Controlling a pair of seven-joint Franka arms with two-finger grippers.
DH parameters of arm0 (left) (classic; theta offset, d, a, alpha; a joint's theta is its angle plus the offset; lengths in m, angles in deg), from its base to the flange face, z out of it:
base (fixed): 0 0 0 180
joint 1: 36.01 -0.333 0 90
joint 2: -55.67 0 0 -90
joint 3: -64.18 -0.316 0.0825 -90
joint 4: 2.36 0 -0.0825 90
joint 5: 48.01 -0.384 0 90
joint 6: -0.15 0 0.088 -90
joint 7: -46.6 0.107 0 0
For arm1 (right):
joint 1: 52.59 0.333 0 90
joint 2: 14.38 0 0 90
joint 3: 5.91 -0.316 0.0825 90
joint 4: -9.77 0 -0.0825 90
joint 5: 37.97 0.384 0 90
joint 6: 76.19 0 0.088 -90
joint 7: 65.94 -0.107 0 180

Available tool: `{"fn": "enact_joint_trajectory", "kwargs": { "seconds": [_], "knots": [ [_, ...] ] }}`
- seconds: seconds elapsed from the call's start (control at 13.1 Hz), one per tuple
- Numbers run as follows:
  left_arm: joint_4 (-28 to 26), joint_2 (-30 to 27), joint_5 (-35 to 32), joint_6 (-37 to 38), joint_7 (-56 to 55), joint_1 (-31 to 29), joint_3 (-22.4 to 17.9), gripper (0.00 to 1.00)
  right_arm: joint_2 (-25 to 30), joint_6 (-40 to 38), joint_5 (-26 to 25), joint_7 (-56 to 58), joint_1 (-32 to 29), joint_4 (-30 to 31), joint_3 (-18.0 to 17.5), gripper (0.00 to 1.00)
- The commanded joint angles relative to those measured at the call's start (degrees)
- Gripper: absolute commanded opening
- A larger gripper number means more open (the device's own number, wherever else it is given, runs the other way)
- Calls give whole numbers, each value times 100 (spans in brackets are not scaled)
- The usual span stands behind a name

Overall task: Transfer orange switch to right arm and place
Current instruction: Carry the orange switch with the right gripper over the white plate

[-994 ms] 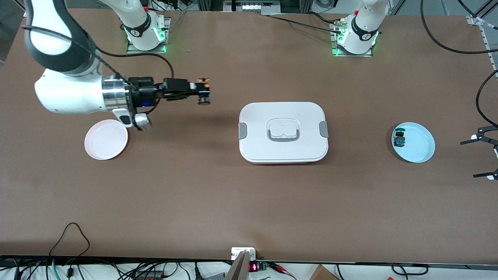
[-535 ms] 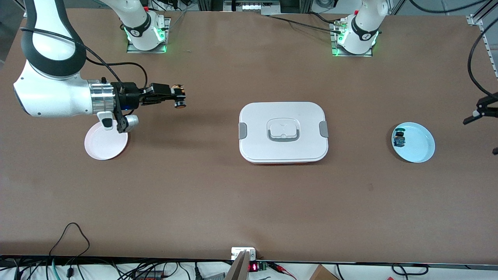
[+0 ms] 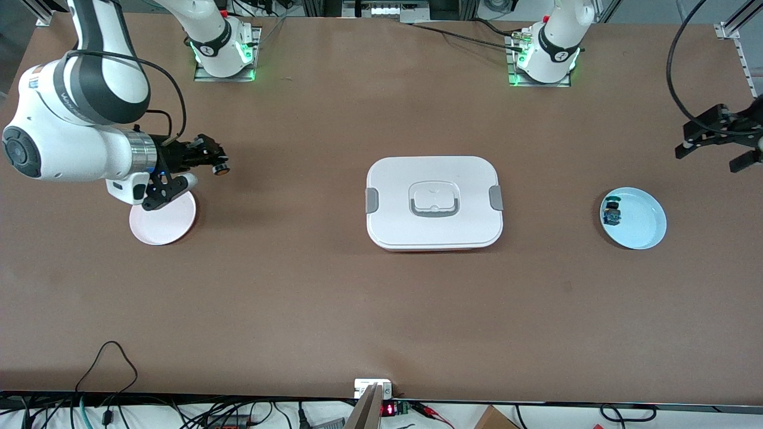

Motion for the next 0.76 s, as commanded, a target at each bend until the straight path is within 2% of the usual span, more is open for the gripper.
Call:
{"fn": "enact_joint_trajectory", "kwargs": {
  "seconds": [0.0,0.08,0.31,0.46,0.69],
  "knots": [
    [-973,-325,-633,-591,-530,175,66,100,68,276,-739,176,-9,195,-63,13],
    [-1185,-369,-634,-794,-531,140,66,100,51,381,-985,499,-9,265,-63,13],
    [-1143,-352,-643,-726,-540,96,57,100,85,978,-1539,1502,-79,660,-54,13],
    [-1056,-326,-599,-551,-548,87,48,100,86,1189,-1786,2151,-228,784,-54,13],
    [-845,-326,-555,-323,-548,87,13,100,77,1751,-2471,3293,-395,872,-54,13]
  ]
}}
